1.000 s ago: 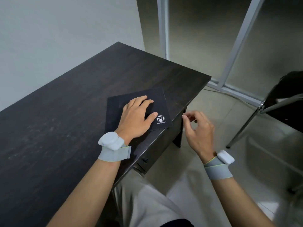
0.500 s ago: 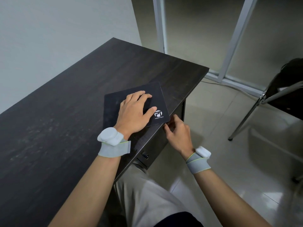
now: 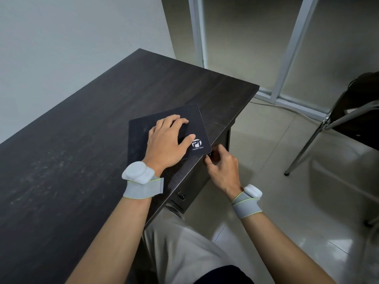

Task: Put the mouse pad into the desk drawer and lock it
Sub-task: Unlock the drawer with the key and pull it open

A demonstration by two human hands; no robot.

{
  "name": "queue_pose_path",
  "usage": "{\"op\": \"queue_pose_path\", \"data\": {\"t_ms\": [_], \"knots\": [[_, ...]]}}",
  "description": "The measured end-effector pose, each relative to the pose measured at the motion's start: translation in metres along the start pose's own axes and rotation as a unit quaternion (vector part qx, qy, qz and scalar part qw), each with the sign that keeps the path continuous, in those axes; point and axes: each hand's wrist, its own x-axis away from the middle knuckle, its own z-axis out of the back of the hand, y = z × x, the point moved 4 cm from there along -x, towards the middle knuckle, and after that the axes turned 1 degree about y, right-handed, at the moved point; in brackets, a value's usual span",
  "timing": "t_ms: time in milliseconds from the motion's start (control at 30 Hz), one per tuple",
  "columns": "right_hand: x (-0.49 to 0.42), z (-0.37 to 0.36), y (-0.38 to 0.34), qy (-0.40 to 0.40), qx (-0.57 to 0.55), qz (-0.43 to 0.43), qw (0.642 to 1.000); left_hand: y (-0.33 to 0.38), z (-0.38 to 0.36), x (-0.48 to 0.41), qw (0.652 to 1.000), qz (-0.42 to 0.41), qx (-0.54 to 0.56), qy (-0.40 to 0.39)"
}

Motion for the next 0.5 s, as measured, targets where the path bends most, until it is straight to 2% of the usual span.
{"op": "queue_pose_path", "data": {"t_ms": [500], "knots": [[0.03,0.045,0.025,0.058,-0.021,0.018,0.998,-0.001,-0.002,-0.002,1.0,-0.002,0.009,0.006]]}}
